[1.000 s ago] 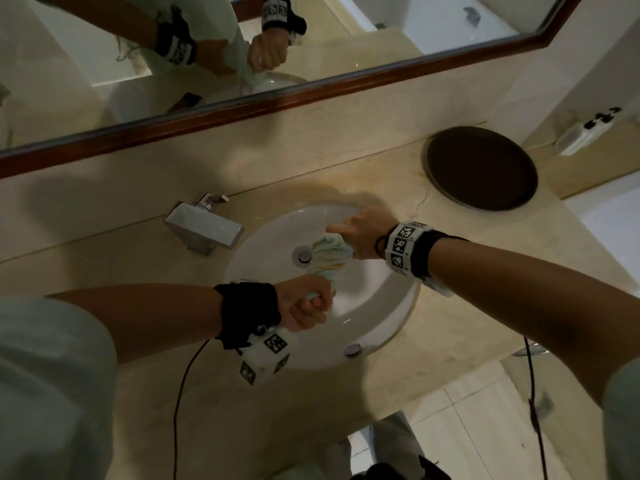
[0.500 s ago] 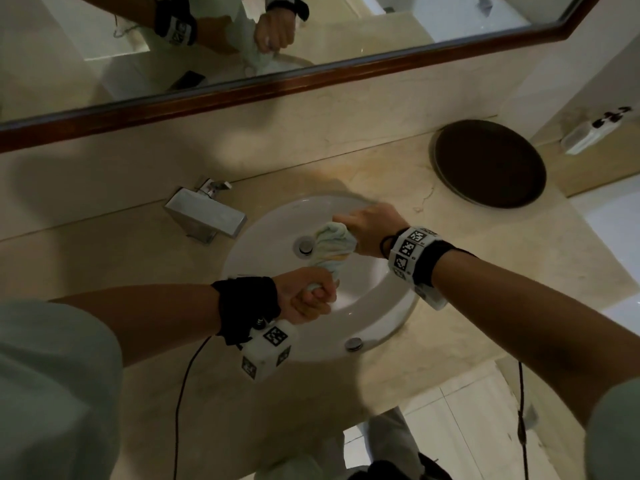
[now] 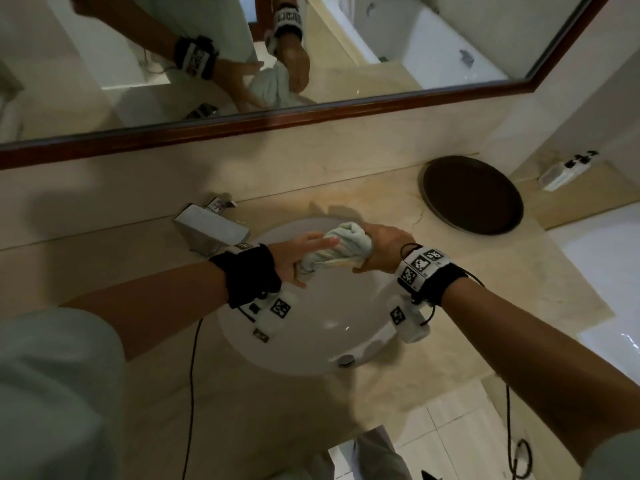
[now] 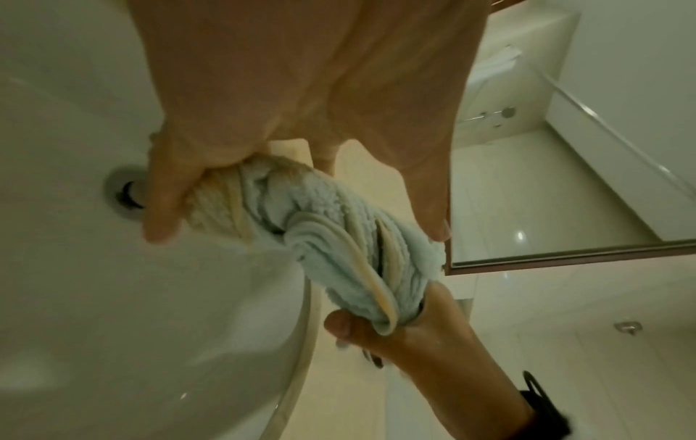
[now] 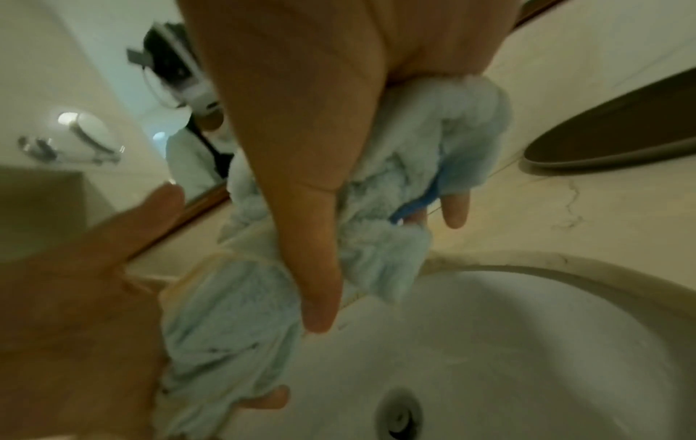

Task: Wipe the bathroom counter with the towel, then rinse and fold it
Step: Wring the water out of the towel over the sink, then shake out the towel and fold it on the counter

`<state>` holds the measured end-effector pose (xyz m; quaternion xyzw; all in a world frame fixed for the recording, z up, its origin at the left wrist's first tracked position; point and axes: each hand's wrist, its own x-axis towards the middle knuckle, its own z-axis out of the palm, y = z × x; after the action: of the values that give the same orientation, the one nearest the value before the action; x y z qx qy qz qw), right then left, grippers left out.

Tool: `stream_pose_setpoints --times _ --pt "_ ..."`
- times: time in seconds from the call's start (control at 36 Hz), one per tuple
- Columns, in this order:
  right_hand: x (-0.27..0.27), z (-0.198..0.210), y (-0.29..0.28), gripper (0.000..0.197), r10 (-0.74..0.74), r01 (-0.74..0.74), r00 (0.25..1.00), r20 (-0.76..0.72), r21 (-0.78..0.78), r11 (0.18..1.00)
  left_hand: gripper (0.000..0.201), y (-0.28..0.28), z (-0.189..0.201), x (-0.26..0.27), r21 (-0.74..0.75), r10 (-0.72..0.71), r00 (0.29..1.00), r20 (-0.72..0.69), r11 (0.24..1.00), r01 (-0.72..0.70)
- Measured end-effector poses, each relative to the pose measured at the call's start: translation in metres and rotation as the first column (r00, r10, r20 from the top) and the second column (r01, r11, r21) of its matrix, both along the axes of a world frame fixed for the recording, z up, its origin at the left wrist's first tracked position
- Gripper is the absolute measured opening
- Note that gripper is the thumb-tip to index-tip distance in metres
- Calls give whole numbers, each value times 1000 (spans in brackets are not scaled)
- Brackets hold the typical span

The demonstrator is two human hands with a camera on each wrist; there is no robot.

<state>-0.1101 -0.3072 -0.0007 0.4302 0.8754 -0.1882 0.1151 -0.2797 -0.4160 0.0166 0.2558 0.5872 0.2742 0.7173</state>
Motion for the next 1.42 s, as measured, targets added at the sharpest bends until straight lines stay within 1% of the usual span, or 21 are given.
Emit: stream_pose_setpoints --times 0.03,0.06,0.11,0.14,0.25,0.28,0.33,0.44,0.5,0.56,0.61,0.72,0.75,0.83,0.94,1.0,1.08,1.22,1.31,1.36,1.42 --pt "3 5 -2 68 -10 9 1000 -26 -41 999 26 0 8 3 28 -10 1000 -20 1000 11" --pt "5 7 -4 64 -33 28 998 -51 -82 996 37 0 9 4 53 -36 998 -51 998 39" --pt "11 10 -6 58 -91 78 991 -99 -121 990 79 5 -1 0 82 -37 996 -85 996 44" --pt "14 13 -10 57 -110 95 987 -119 -125 988 88 6 -5 0 64 6 994 -113 998 1" --pt "23 26 -17 61 -180 135 956 -232 -194 972 55 4 7 6 104 109 985 -133 990 -96" --pt "24 29 -17 61 -194 137 946 -260 -221 966 52 4 10 9 106 140 983 -122 986 -127" --pt "27 33 -14 55 -238 151 922 -306 -284 947 54 0 15 14 84 202 972 -118 978 -193" --pt "34 46 -14 24 -267 89 872 -411 -403 911 50 -5 17 19 38 269 962 -34 963 -268" --pt "34 53 -15 30 -240 37 861 -448 -416 909 57 -4 19 23 5 343 937 67 939 -344" --pt "38 60 -13 40 -176 -29 866 -468 -397 917 35 0 26 30 47 431 898 92 899 -436" --pt "47 68 -11 38 -122 -89 869 -480 -394 915 21 5 35 43 85 445 888 110 886 -455" --pt "56 73 -5 30 -109 -97 866 -489 -377 921 14 12 47 56 118 507 860 59 852 -510" --pt "56 70 -2 34 -106 -89 861 -497 -354 931 13 14 48 58 134 526 849 53 838 -528" --pt "57 69 7 64 -169 -12 843 -511 -331 943 21 21 52 65 162 600 799 47 784 -599" --pt "60 71 8 72 -167 -13 798 -579 -293 956 19 27 57 72 187 623 782 -3 769 -612" --pt "64 74 11 66 -108 -37 813 -571 -237 971 23 31 59 74 210 635 772 -35 760 -615" --pt "65 81 14 44 8 -90 840 -543 -124 988 31 35 67 76 210 635 765 -109 767 -607" --pt "65 100 17 30 61 -35 900 -431 68 997 39 40 77 77 294 636 744 -202 764 -574" --pt "62 114 17 22 170 -96 931 -323 233 968 42 41 82 81 354 714 662 -226 694 -627" --pt "59 119 14 14 218 -157 936 -277 226 961 38 40 87 84 385 744 626 -232 662 -643" --pt "57 120 13 10 174 -139 927 -332 129 982 37 39 91 85 396 736 633 -242 670 -628"
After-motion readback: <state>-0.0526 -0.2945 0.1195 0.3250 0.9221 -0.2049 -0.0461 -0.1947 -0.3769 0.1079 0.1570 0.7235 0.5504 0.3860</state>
